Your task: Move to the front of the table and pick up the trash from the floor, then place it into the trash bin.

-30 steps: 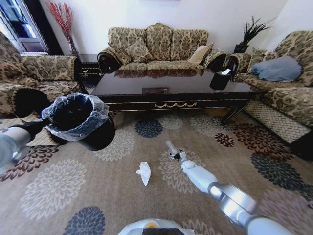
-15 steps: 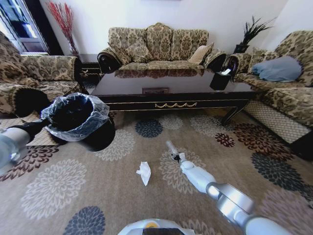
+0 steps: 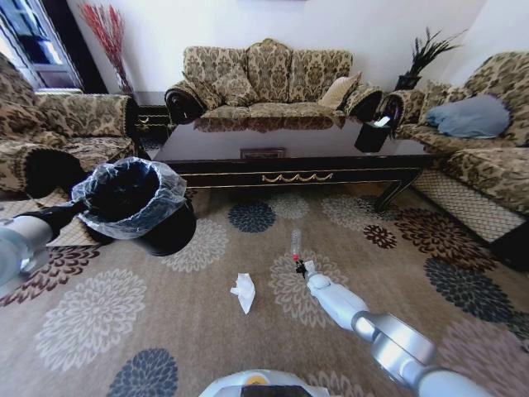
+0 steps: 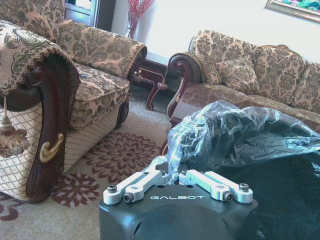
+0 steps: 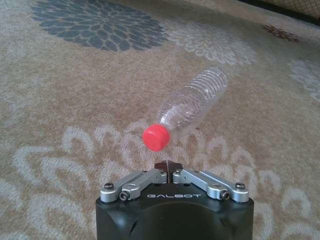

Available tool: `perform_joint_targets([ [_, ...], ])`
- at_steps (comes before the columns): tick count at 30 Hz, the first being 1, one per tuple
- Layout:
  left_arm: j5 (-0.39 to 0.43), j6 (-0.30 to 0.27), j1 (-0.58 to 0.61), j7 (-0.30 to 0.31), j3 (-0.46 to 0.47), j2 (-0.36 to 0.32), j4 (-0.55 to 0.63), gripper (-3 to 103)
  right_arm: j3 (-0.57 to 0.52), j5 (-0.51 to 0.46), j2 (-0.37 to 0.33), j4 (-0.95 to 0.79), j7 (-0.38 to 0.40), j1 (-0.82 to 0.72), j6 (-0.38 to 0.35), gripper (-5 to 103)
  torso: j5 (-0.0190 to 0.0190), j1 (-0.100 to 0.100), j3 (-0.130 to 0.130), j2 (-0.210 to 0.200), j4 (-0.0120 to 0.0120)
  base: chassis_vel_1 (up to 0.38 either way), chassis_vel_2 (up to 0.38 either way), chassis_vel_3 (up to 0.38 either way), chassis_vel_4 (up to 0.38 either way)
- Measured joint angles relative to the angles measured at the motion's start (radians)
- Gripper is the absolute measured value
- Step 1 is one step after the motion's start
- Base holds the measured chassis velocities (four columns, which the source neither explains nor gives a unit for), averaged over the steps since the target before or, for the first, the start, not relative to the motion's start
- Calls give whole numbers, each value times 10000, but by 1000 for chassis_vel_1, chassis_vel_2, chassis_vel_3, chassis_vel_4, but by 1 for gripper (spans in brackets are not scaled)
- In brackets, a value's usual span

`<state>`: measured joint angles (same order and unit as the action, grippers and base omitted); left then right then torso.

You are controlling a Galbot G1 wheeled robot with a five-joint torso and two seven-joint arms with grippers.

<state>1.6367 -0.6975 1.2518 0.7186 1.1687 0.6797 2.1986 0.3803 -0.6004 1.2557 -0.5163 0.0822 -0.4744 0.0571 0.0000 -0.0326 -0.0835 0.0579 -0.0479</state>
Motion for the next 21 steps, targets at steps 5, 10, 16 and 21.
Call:
perform_joint_targets([
  [5,-5,-1,2,1,-1,-17,-20,4,-1,-6,-95,-181,46,-20,120,0,0,0,0,0,0,0,0,0,0],
  [10,-5,-1,-35,2,-19,-79,-49,4,-92,-478,-182,-683,129,-26,810,27,0,0,0,0,1,0,0,0,0],
  [16,-23,-2,-103,47,-180,-76,-49,4,-69,-489,-151,-905,-28,-43,1302,48,-1,0,0,-1,0,0,0,0,0],
  [21,-35,-2,-85,68,-203,-29,-46,4,-12,-511,-64,-821,-15,-9,1272,71,0,0,0,-1,1,0,0,0,0],
])
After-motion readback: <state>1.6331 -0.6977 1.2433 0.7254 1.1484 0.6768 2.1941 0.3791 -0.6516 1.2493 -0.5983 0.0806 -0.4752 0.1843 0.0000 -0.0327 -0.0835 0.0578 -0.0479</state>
